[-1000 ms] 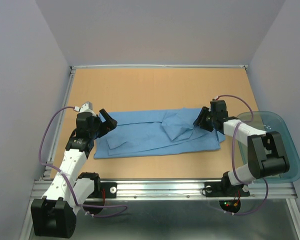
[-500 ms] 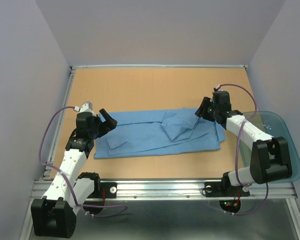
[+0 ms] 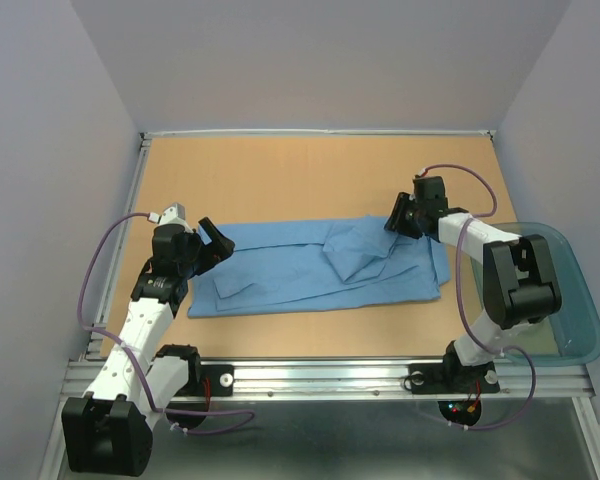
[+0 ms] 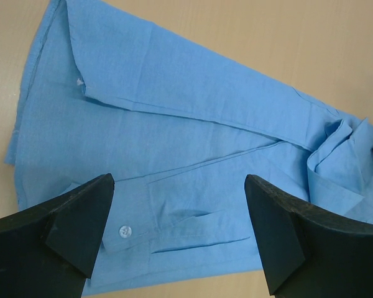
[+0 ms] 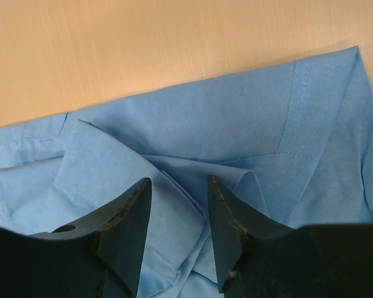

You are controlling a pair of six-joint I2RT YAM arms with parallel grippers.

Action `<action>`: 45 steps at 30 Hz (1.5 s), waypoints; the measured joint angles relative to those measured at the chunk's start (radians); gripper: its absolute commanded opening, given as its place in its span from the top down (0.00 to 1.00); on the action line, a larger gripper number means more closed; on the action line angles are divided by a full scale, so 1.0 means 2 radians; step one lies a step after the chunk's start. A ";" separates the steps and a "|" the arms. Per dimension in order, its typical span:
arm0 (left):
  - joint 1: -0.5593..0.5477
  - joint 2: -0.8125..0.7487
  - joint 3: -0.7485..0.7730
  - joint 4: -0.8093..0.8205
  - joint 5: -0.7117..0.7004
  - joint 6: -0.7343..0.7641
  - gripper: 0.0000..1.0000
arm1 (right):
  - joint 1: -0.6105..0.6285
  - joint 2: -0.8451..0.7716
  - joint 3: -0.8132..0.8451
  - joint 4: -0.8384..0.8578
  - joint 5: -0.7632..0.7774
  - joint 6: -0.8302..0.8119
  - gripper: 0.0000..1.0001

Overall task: Fold and stack the long sleeve shirts
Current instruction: Fold the shirt

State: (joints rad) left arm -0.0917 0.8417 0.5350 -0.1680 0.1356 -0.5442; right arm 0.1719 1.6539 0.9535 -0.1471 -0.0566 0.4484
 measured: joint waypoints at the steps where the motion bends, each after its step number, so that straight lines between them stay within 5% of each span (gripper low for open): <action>1: 0.000 0.000 0.000 0.000 0.000 0.000 0.01 | 0.000 0.000 -0.001 0.002 -0.004 0.000 0.53; 8: 0.000 0.000 -0.001 0.001 0.000 0.000 0.01 | 0.000 -0.002 -0.027 0.015 -0.042 -0.008 0.62; 11: -0.001 0.000 -0.001 0.002 0.000 0.000 0.01 | 0.000 -0.009 -0.036 0.013 -0.058 -0.013 0.73; 15: -0.002 0.000 -0.001 0.003 0.002 0.000 0.01 | 0.000 -0.038 -0.043 0.012 -0.080 -0.016 0.99; 22: -0.002 0.000 -0.001 0.002 0.005 -0.002 0.01 | 0.015 -0.117 -0.043 0.014 -0.152 -0.017 0.99; 27: -0.002 -0.003 0.000 -0.007 0.015 -0.011 0.01 | 0.121 -0.138 -0.022 0.019 -0.177 -0.009 0.99; 34: -0.003 -0.009 0.018 -0.037 0.042 -0.017 0.01 | 0.280 -0.088 0.018 0.060 -0.169 0.029 0.99; 45: -0.004 -0.064 0.019 -0.072 0.057 -0.034 0.01 | 0.367 0.039 0.130 0.081 -0.159 0.035 0.99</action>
State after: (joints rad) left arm -0.0990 0.7136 0.5739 -0.3122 0.2501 -0.6121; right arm 0.9058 1.7329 1.2140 0.0158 -0.3740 0.5175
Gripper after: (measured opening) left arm 0.986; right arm 0.023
